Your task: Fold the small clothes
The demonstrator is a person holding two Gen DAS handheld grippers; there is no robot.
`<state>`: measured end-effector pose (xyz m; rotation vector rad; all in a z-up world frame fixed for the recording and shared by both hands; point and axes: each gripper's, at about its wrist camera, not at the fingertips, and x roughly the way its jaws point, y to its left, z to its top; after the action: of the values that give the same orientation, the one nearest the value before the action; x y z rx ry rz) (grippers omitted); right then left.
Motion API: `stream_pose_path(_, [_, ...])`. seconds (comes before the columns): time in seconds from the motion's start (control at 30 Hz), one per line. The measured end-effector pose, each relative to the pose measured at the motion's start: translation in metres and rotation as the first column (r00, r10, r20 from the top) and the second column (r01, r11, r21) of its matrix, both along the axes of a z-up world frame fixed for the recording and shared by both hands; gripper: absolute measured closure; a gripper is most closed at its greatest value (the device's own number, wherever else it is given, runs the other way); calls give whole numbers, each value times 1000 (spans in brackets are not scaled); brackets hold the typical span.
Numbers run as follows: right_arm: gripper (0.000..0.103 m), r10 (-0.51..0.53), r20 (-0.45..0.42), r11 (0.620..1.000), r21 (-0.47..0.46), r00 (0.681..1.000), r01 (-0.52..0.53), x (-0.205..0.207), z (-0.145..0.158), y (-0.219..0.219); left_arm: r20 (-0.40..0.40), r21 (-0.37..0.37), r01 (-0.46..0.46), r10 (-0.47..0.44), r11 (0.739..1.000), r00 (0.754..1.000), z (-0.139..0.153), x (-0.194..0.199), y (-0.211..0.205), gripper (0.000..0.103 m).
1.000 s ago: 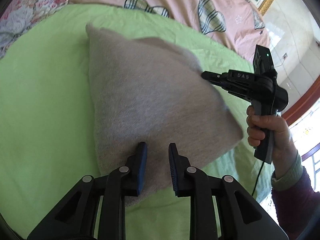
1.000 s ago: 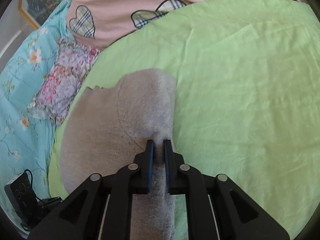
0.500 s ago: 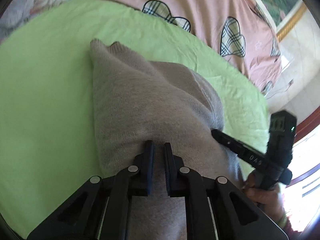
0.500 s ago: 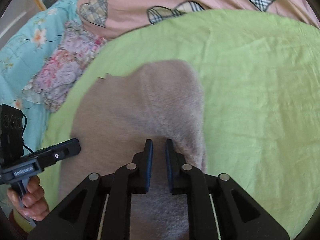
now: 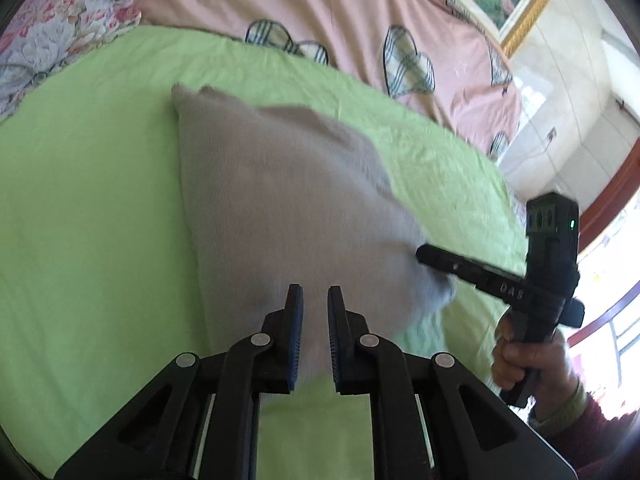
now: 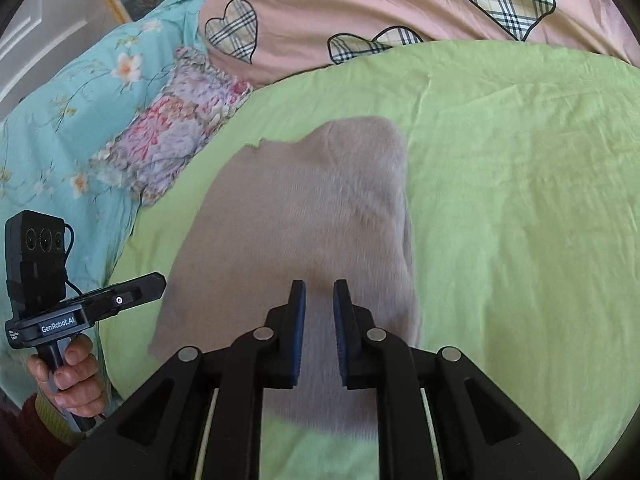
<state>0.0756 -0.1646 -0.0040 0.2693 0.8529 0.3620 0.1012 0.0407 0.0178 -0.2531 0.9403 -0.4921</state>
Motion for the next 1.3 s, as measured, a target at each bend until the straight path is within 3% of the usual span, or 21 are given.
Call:
stream_pose_path(0.07, [88, -26, -31, 999, -45, 999, 25, -7, -12, -2, -43, 51, -22, 24, 998, 999, -22, -6, -1, 91])
stream_pose_path(0.13, [88, -48, -46, 995, -84, 998, 44, -12, -26, -5, -55, 6, -43, 43, 999, 998, -34, -9, 5, 92])
stream_pose_path(0.73, [88, -122, -54, 990, -82, 991, 117, -37, -24, -9, -57, 83, -77, 81, 994, 995, -22, -19, -2, 89])
stream_pose_path(0.8, [82, -142, -60, 987, -86, 988, 136, -47, -23, -8, -48, 118, -73, 79, 990, 996, -16, -25, -2, 86])
stream_pose_path(0.93, [69, -145, -56, 987, -85, 988, 140, -67, -18, 0, -15, 188, -101, 105, 977, 994, -4, -41, 1, 62])
stream_pose_path(1.07, [62, -125, -36, 988, -91, 992, 121, -84, -10, 8, -6, 225, -128, 132, 966, 991, -3, -56, 6, 57])
stream_pose_path(1.2, [41, -120, 6, 988, -98, 993, 120, -100, -1, 12, -14, 261, -138, 147, 955, 989, -9, -70, 4, 46])
stream_pose_path(1.3, [34, -110, 18, 989, -97, 994, 112, -107, 1, 13, -7, 304, -162, 172, 939, 985, -14, -79, 5, 36])
